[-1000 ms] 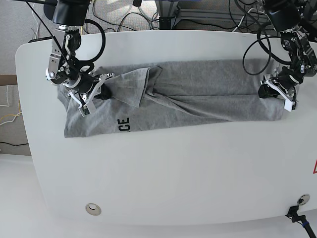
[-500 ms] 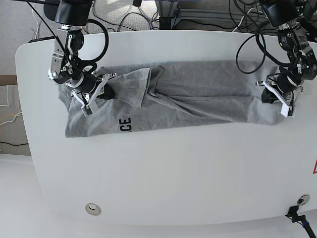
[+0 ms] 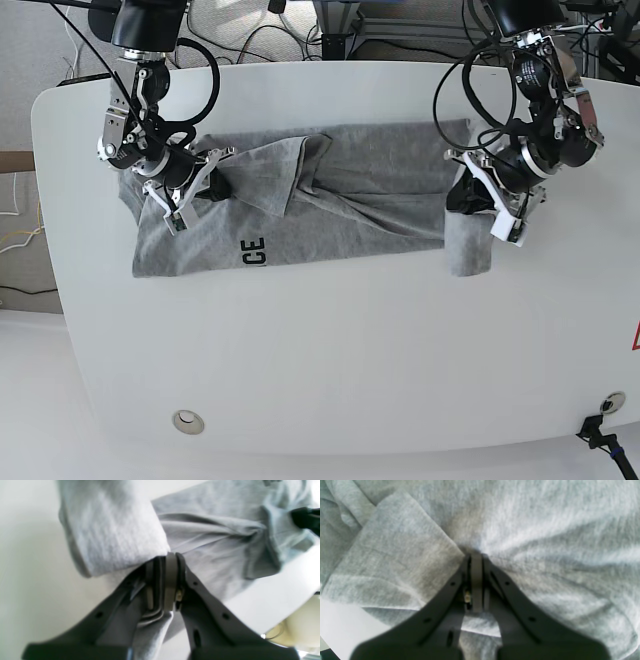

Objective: Fold the T-shirt properly
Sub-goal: 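Lift the strip end with the left gripper and fold it toward the right gripper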

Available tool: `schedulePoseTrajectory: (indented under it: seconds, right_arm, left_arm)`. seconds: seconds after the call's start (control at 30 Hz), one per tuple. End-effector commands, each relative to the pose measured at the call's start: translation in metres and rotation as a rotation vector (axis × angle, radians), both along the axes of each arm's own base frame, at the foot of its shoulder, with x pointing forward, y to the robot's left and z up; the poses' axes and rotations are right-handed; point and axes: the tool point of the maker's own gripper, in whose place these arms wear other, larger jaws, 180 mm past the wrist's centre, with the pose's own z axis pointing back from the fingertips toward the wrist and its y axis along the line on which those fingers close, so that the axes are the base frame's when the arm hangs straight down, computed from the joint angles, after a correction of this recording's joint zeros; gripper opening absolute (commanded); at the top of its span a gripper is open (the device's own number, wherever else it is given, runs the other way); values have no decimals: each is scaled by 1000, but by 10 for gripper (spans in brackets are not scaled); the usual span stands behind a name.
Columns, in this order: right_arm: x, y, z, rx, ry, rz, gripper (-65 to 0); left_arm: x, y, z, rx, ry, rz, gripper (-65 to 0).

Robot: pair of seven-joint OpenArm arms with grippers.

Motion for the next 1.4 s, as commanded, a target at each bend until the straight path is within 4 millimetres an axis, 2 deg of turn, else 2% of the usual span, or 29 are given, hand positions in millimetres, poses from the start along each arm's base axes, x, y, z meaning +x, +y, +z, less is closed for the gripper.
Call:
schedulePoseTrajectory:
  seconds: [0.0,0.1,0.13,0.4,0.53,0.63,0.7,0.9,0.97,1.03,1.1,1.13,1.27,1.37]
  right_arm:
    - [10,-2,13,8,-50,0,-650]
    - [8,-2,11,7,-44,0,-650]
    - [7,-1,10,8,-39,0,-650]
    - [-4,10,2,19,-14,33,-650]
    - [-5,11,2,20,-11,33,-650]
    - [-5,11,2,22,-12,33,-650]
    - [-5,11,2,22,-12,33,-650]
    - [-5,11,2,22,-12,33,-650]
    - [-5,11,2,22,-12,33,-650]
    - [-5,11,2,22,-12,33,-650]
    - [-5,11,2,22,-12,33,-650]
    - [-5,11,2,22,-12,33,-650]
    - [-4,10,3,18,-16,34,-650]
    - [-4,10,4,17,-18,34,-650]
  left_arm:
    - [8,-36,17,-111,-62,-25,-650]
    - [7,-77,20,-221,-53,-46,-650]
    - [6,-85,19,-247,-45,-47,-650]
    - [16,-103,2,-297,19,-85,-650]
    - [20,-104,5,-297,7,-90,-650]
    - [21,-115,10,-297,-1,-128,-642]
    - [20,-122,11,-297,-2,-150,-555]
    - [18,-134,15,-294,-10,-196,-223]
    - [16,-153,24,-300,-28,-263,-151]
    - [11,-173,36,-334,-59,-340,-129]
    - [15,-171,55,-308,-139,-365,-129]
    - [17,-165,57,-259,-166,-366,-129]
    - [23,-104,33,40,-162,-350,-129]
    - [23,-68,21,162,-136,-349,-129]
